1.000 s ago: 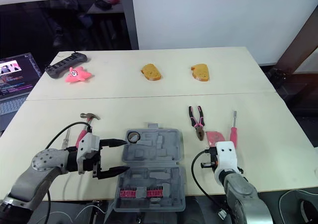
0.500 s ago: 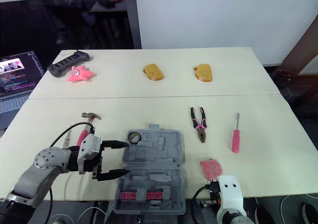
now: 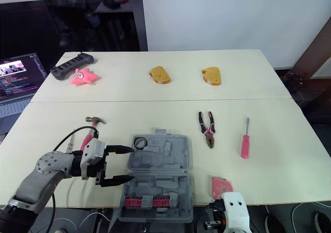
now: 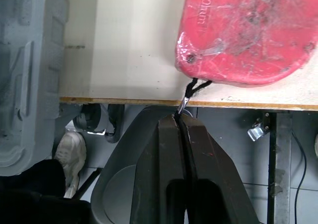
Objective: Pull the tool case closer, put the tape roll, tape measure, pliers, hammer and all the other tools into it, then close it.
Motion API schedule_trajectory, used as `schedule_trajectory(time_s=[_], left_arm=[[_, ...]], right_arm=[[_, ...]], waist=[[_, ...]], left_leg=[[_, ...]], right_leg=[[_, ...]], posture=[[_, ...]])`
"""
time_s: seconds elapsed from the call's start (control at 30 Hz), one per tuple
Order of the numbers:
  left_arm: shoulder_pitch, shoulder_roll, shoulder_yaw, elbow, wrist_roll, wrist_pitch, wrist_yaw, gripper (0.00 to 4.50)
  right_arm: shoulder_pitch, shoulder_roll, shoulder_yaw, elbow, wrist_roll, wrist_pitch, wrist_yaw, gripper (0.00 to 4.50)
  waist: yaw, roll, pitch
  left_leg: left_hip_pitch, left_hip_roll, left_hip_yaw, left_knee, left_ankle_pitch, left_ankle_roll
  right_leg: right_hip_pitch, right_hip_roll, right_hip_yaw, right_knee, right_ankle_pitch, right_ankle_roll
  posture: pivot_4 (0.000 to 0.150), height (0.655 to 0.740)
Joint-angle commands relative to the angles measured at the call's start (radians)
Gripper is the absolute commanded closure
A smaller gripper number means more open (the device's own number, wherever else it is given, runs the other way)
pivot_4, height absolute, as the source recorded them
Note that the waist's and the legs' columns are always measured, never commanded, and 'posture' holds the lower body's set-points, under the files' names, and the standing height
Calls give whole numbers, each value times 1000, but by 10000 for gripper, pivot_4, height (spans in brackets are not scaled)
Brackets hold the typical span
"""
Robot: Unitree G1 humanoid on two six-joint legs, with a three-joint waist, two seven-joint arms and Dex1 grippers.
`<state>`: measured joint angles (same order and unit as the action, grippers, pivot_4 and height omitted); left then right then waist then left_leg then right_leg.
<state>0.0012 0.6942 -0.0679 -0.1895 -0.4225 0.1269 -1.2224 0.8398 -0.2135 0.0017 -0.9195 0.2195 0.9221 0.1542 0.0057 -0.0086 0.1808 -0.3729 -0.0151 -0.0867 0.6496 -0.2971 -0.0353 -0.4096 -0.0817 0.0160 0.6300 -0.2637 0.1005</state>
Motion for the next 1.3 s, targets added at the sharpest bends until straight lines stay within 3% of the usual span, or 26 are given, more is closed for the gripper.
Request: schedule_trajectory(time_s=[0.03, 0.17, 0.27, 0.3, 0.6, 0.8, 0.9, 1.07, 1.3], left_arm=[[1, 3, -1, -6, -1, -12, -10, 0], [4, 5, 2, -10, -2, -8, -11, 0], [14, 12, 12, -16, -5, -6, -10, 0], [18, 14, 15, -17, -5, -6, -9, 0], [74, 28, 41, -41, -11, -11, 6, 0], [106, 48, 74, -57, -25, -14, -5, 0], [120, 59, 90, -68, -36, -12, -12, 0], [154, 92, 114, -76, -45, -15, -44, 0], [207, 115, 128, -127, -50, -22, -54, 0]], right_arm=[[12, 11, -29, -26, 21, -14, 2, 35602], [33, -8, -99, -45, 53, -14, 40, 17676], [50, -41, -163, -79, 83, -6, 84, 1837], [55, -56, -183, -92, 95, -2, 103, 805], [27, -269, -471, -116, 312, 3, 363, 805], [-124, -561, -633, -12, 454, -67, 667, 805], [-193, -691, -598, 41, 403, -168, 788, 805], [-295, -909, -376, 217, 121, -533, 961, 805], [-476, -955, -112, 449, -63, -790, 1033, 805]], waist=[[0, 0, 0], [2, 0, 0], [1, 0, 0], [1, 0, 0], [0, 0, 0], [-2, 0, 0], [0, 0, 0], [4, 0, 0], [4, -1, 1]], left_leg=[[0, 0, 0, 0, 0, 0], [0, 0, 0, 0, 0, 0], [0, 0, 0, 0, 0, 0], [0, 0, 1, 0, 0, 0], [1, 0, 3, 2, 0, 0], [2, -2, 4, 4, 0, 0], [3, -3, 4, 4, 0, 0], [1, -4, 3, 4, 0, 0], [1, -4, 4, 7, 0, 0]], right_leg=[[0, 0, 0, 0, 0, 0], [0, 0, 0, 0, 0, 0], [0, 0, 0, 0, 0, 0], [0, 0, 0, 0, 0, 0], [2, 0, 0, 1, 0, 0], [4, 1, 0, 1, 1, 0], [5, 1, 0, 1, 1, 0], [5, 1, -1, 0, 3, 4], [5, 0, 0, 0, 3, 3]], posture=[[1500, 7400], [1500, 7400], [1500, 7400], [1500, 7400], [1500, 7400], [1500, 7400], [1500, 7400], [1500, 7400], [1500, 7400]])
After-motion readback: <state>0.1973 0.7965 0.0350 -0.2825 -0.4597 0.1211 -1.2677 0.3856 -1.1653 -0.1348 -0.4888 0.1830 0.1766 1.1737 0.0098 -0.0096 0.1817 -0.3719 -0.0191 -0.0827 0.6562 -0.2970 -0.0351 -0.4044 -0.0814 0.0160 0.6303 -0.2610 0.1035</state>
